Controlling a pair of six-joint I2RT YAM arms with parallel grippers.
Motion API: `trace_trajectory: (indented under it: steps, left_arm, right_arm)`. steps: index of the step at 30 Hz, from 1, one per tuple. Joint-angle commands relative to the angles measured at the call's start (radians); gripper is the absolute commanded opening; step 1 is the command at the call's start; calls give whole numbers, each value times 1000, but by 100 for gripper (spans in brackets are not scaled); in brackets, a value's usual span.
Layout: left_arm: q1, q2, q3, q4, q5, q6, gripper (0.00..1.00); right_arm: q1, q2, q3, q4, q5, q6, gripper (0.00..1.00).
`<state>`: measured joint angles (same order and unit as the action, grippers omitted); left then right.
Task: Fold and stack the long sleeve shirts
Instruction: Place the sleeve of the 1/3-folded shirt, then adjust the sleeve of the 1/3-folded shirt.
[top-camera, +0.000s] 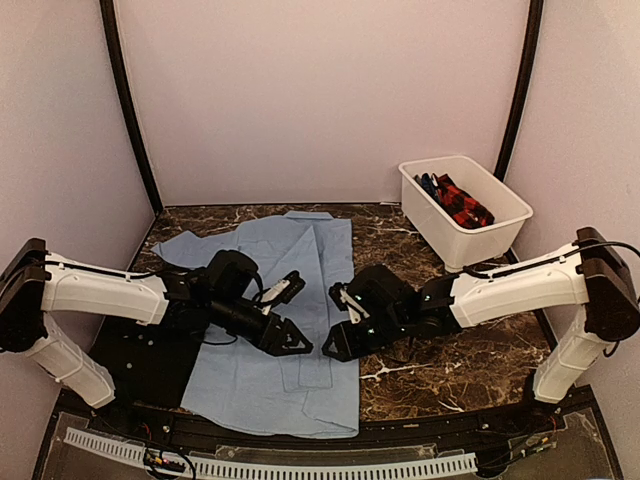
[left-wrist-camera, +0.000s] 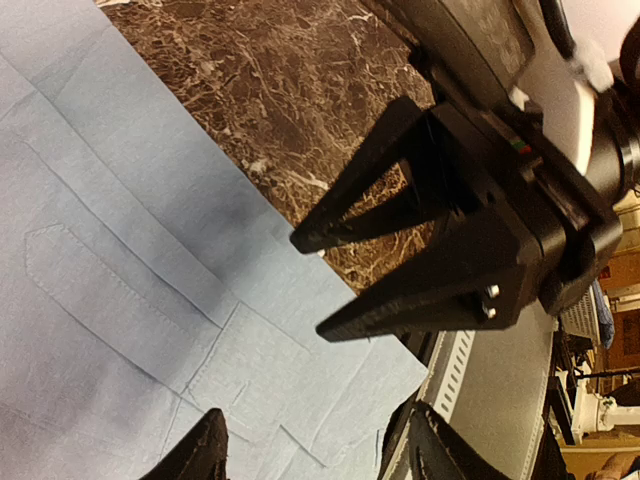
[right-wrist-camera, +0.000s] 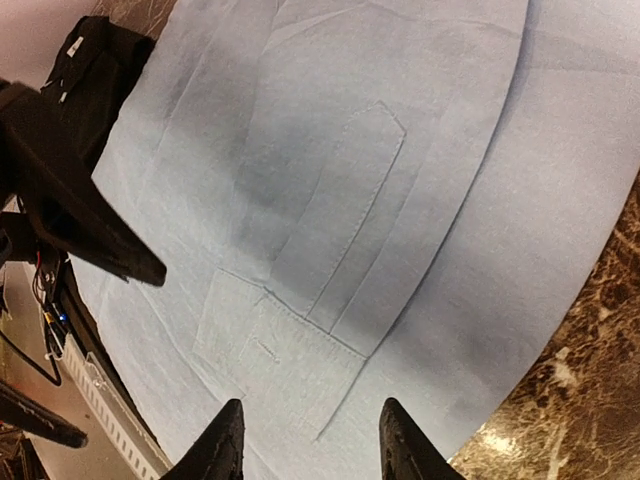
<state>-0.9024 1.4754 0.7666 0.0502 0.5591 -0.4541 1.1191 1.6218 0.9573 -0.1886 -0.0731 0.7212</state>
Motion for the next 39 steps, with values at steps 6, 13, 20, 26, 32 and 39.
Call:
trace_trajectory:
  steps: [6,13,20,26,32,39]
  left_arm:
    - [37,-3,49,-159,-280,-128,57]
    - [77,33,20,-111,-246,-195,45]
    - [76,103,-13,-65,-184,-217,27]
    - [73,132,-36,-53,-162,-231,22]
    - [62,161,-37,-40,-164,-239,21]
    - [50,177,-37,-24,-163,-244,21]
  right_arm:
    - [87,97,25,-21,0,85,43]
    - [112,163,93,-93,32,133,43]
    - [112,187,91,-68,-5,172,44]
    - [111,208,84,-20,-54,192,44]
    - [110,199,80,19,-70,210,44]
    - [111,182,77,40,-58,239,33]
